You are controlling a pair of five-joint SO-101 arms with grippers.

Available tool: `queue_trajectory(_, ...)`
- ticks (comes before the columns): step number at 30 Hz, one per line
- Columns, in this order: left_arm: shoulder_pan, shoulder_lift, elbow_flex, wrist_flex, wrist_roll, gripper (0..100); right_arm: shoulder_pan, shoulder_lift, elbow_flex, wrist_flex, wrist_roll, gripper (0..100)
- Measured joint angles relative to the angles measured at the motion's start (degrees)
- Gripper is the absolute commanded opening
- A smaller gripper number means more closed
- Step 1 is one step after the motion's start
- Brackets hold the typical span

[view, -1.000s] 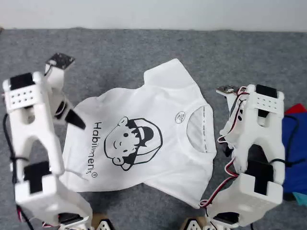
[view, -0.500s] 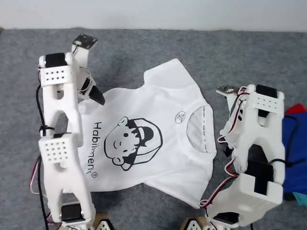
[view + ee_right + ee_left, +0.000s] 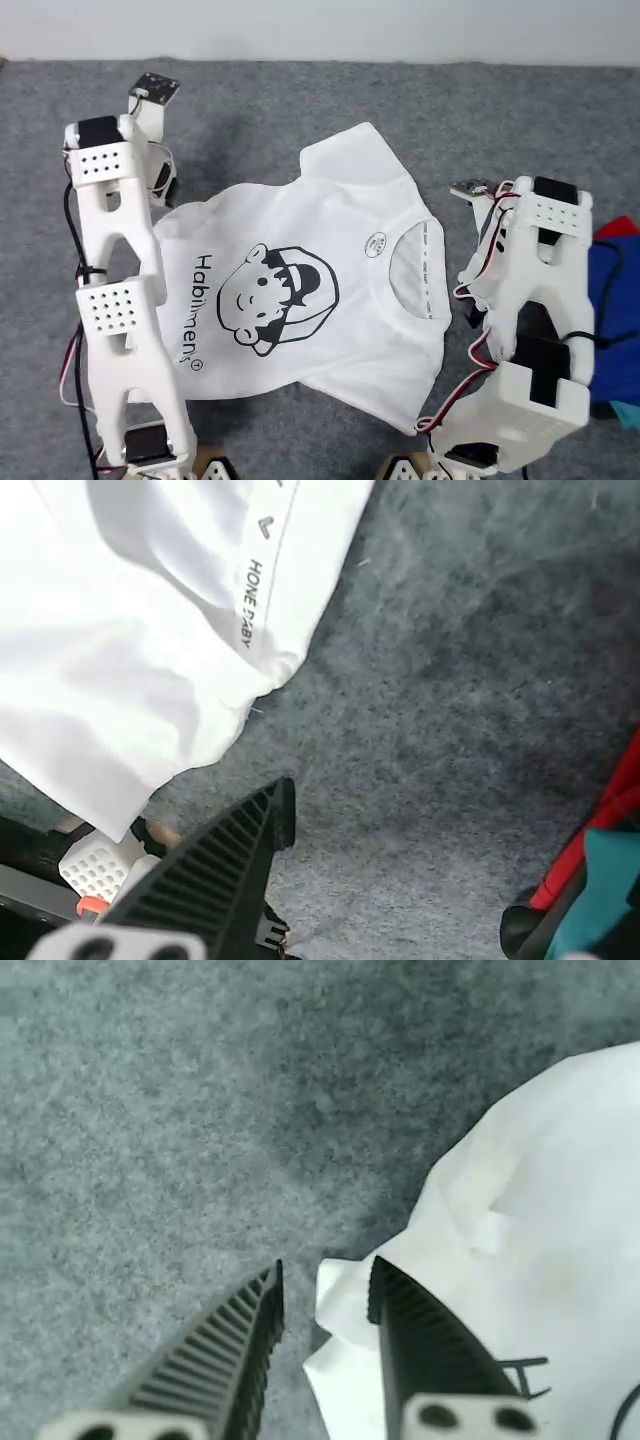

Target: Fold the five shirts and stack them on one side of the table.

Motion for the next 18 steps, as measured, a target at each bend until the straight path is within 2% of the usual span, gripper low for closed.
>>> queue_trajectory(6, 0.5, -3.2, 0.3, 0.0, 0.0, 27, 0.0, 0.0, 0.0, 0.0, 0.0, 50.0)
queue_trajectory(9, 1.6, -7.6, 5.6, 0.0, 0.0, 27, 0.0, 0.0, 0.0, 0.0, 0.0, 50.0)
queue_trajectory(14, 3.3, -10.6, 21.5, 0.0, -1.3, 24, 0.0, 0.0, 0.0, 0.0, 0.0, 50.0)
queue_trajectory(18, 4.0, -10.7, 23.0, 0.0, -1.8, 20, 0.0, 0.0, 0.0, 0.0, 0.0, 50.0)
